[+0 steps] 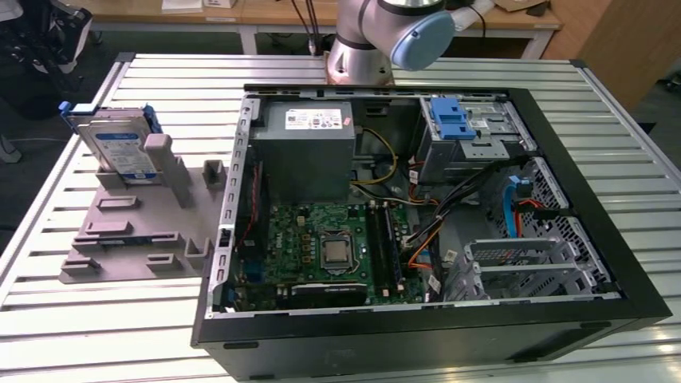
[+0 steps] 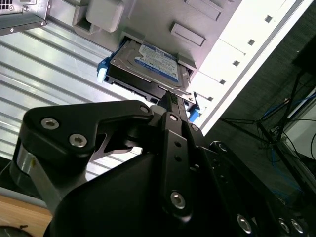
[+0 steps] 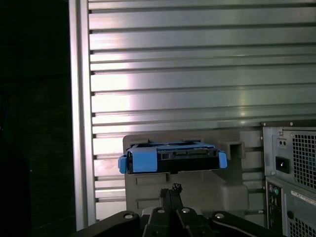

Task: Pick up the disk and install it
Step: 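Pick up the disk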

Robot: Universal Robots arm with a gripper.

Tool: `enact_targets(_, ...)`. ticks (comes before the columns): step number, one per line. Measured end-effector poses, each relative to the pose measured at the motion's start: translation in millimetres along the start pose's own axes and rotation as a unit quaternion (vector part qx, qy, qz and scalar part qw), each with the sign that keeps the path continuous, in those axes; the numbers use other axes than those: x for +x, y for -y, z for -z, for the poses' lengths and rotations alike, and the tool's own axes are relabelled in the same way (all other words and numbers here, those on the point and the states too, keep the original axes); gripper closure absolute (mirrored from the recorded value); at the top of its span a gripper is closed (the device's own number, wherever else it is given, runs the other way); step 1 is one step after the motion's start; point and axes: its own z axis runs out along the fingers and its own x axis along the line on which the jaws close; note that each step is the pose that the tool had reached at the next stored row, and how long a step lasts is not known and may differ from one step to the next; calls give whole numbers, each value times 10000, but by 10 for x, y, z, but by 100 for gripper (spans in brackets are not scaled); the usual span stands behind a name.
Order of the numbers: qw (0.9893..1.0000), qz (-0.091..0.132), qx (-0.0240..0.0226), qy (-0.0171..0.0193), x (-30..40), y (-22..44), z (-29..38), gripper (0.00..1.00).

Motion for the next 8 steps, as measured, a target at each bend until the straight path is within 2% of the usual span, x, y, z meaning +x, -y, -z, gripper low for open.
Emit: enact_targets(8, 10000, 0, 0, 0, 2, 0, 0, 89)
